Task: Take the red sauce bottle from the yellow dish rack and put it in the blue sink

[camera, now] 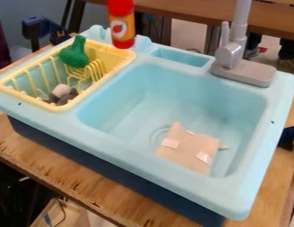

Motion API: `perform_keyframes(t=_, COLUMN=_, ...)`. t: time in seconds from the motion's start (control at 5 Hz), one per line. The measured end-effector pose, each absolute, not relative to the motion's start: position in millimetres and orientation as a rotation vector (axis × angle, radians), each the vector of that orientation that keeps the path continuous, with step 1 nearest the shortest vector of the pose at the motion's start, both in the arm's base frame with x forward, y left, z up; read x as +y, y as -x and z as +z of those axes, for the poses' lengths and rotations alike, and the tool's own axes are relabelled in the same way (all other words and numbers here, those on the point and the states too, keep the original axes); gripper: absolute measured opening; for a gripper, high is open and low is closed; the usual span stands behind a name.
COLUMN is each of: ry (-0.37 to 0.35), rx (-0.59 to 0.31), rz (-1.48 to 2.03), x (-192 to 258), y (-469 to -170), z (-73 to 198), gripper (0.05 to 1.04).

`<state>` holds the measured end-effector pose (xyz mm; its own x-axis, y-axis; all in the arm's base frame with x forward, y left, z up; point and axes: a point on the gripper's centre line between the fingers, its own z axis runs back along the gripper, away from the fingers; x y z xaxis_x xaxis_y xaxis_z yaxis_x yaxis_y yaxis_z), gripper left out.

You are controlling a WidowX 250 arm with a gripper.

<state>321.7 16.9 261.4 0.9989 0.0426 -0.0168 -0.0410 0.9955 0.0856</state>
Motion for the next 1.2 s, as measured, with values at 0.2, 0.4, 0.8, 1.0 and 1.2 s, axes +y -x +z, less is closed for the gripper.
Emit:
perform_keyframes(t=0.2, ry=0.072, rx=0.055, rz=-0.004, x=-20.6, y=-309.4, z=257.6, gripper=0.366)
perform_keyframes(t=0.4, ry=0.153, rx=0.116, rz=-0.038, x=-63.2, y=-301.5, z=244.1, gripper=0.366)
perform_keyframes(t=0.8, ry=0.115, rx=0.203, rz=-0.169, x=-120.4, y=-309.5, z=208.1, gripper=0.366)
perform_keyframes(t=1.0, ry=0.053, rx=0.217, rz=-0.178, x=-129.8, y=-325.3, z=194.9, gripper=0.366)
perform_keyframes(t=1.2, ry=-0.002, rx=0.251, rz=-0.171, x=-131.6, y=-339.0, z=178.4, gripper=0.366)
